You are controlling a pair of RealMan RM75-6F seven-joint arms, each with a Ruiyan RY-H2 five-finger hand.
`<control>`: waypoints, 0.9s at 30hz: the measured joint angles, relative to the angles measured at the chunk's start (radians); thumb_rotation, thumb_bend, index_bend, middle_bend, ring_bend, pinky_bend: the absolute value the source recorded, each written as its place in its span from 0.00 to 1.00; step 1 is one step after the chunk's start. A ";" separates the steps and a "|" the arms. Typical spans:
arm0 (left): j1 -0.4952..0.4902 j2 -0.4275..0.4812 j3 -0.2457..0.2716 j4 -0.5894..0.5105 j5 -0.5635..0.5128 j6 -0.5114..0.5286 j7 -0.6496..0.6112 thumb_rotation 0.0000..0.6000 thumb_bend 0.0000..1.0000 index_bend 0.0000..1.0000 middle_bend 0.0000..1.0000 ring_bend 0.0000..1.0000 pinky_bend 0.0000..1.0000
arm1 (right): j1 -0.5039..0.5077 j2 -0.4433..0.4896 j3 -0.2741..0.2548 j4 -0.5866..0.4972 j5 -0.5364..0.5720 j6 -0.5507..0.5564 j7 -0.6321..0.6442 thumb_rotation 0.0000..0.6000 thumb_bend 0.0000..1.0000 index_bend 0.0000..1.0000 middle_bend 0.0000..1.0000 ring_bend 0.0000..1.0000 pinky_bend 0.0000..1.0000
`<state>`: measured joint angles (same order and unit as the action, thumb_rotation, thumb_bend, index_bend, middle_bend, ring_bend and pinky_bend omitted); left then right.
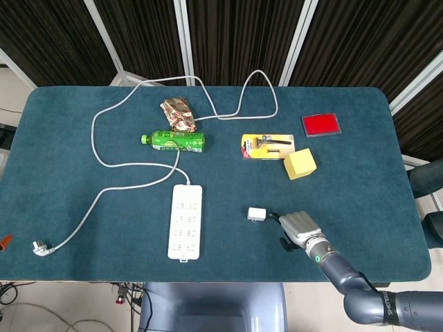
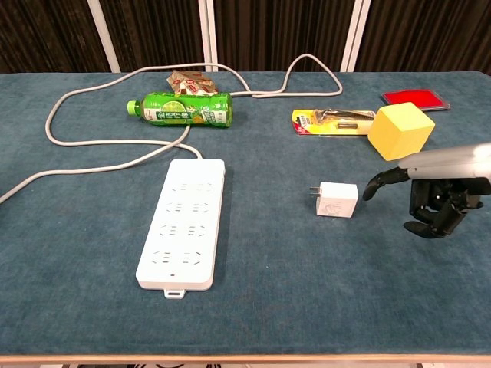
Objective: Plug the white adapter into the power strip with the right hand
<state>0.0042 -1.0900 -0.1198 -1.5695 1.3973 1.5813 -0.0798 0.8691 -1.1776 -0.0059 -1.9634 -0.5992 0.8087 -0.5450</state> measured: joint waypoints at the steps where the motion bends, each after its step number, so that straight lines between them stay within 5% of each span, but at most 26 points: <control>1: 0.000 0.000 0.000 0.000 0.000 -0.001 0.000 1.00 0.08 0.16 0.00 0.00 0.00 | 0.002 -0.002 -0.001 0.001 -0.003 0.003 0.002 1.00 0.59 0.16 0.84 0.90 0.85; 27: -0.002 0.002 -0.004 0.003 -0.010 -0.008 -0.006 1.00 0.08 0.16 0.00 0.00 0.00 | 0.071 -0.044 0.017 0.003 0.000 0.036 0.047 1.00 0.59 0.16 0.84 0.90 0.85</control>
<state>0.0023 -1.0883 -0.1238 -1.5669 1.3874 1.5736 -0.0862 0.9398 -1.2214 0.0115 -1.9601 -0.5994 0.8446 -0.4983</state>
